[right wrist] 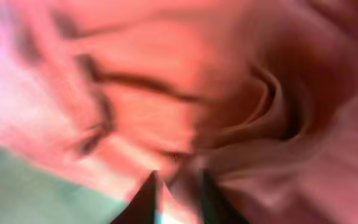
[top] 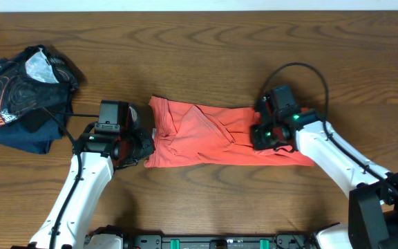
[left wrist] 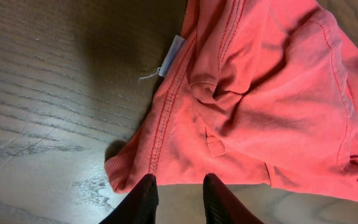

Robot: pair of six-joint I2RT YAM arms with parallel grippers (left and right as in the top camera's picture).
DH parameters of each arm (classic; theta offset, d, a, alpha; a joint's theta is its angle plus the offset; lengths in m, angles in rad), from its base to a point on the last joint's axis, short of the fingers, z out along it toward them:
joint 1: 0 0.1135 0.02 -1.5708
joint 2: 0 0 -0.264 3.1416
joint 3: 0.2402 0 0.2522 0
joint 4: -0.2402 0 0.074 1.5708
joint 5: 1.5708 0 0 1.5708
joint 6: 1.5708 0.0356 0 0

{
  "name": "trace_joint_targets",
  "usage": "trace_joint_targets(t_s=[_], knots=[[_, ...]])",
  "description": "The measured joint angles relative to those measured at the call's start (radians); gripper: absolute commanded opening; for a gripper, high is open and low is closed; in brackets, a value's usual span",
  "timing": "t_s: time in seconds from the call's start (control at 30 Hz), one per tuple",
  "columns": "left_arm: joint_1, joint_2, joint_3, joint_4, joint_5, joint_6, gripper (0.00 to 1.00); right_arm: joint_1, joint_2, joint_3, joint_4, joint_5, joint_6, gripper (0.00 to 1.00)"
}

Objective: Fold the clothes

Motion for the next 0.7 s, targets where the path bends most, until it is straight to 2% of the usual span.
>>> trace_joint_targets(t_s=[0.1,0.23,0.53,0.7], knots=[[0.0,0.0,0.0,0.0,0.0,0.0,0.27,0.026,0.0,0.0,-0.001,-0.05,-0.062,0.43],[0.0,0.0,0.0,0.0,0.0,0.0,0.28,0.027,0.0,0.0,-0.003,-0.042,-0.101,0.29],[0.0,0.0,0.0,0.0,0.0,0.0,0.28,0.018,-0.048,0.0,-0.011,0.171,-0.035,0.34],[0.0,0.0,0.0,0.0,0.0,0.0,0.28,-0.009,-0.181,0.0,0.014,0.262,-0.015,0.25]])
